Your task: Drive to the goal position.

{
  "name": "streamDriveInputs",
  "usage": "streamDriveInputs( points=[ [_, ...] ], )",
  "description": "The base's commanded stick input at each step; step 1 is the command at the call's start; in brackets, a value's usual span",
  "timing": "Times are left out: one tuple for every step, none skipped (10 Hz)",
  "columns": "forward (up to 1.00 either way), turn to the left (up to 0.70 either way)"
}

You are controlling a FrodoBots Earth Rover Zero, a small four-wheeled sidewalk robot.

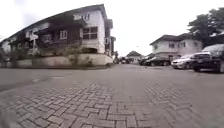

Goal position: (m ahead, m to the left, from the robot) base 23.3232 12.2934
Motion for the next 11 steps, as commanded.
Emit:
streamDriveInputs(
  points=[
    [0.70,0.00],
    [0.70,0.00],
    [0.70,0.00],
    [0.70,0.00],
    [0.70,0.00],
    [0.70,0.00],
    [0.70,0.00],
    [0.70,0.00],
    [0.70,0.00],
    [0.70,0.00],
    [0.70,0.00]
  ],
)
